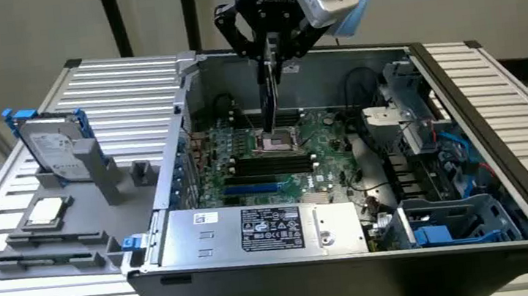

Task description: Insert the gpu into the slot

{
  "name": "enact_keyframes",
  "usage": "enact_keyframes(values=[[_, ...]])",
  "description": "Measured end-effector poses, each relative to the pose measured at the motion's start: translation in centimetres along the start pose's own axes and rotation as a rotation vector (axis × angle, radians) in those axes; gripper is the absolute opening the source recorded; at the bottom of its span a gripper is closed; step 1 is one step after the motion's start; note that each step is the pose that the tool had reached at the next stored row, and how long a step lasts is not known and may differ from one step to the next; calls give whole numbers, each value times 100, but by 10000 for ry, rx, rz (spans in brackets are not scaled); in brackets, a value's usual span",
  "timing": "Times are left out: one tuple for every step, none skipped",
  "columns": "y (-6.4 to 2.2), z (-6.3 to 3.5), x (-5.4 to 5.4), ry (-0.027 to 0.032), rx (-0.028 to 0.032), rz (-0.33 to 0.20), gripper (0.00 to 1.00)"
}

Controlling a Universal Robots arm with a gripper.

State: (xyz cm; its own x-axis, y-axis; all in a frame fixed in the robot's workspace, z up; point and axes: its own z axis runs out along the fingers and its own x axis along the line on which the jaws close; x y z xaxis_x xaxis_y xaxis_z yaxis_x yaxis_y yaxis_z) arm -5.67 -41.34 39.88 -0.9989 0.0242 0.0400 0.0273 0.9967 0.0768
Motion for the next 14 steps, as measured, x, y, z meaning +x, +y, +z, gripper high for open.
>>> enact_keyframes(values=[[0, 0, 0, 0, 0, 0, 26], [0, 0, 0, 0, 0, 0, 26], [0, 0, 0, 0, 0, 0, 26], [0, 0, 0, 0, 1, 0, 26], [0, 0, 0, 0, 0, 0, 26], [0, 0, 0, 0, 0, 0, 26], [0, 0, 0, 0, 0, 0, 26], [0, 0, 0, 0, 0, 0, 26], [0, 0, 0, 0, 1, 0, 26], [0, 0, 0, 0, 0, 0, 26], [0, 0, 0, 0, 0, 0, 26], [0, 0, 0, -1, 2, -23, 26], [0, 1, 1, 9, 7, -173, 26], [0, 1, 1, 22, 14, -351, 26]])
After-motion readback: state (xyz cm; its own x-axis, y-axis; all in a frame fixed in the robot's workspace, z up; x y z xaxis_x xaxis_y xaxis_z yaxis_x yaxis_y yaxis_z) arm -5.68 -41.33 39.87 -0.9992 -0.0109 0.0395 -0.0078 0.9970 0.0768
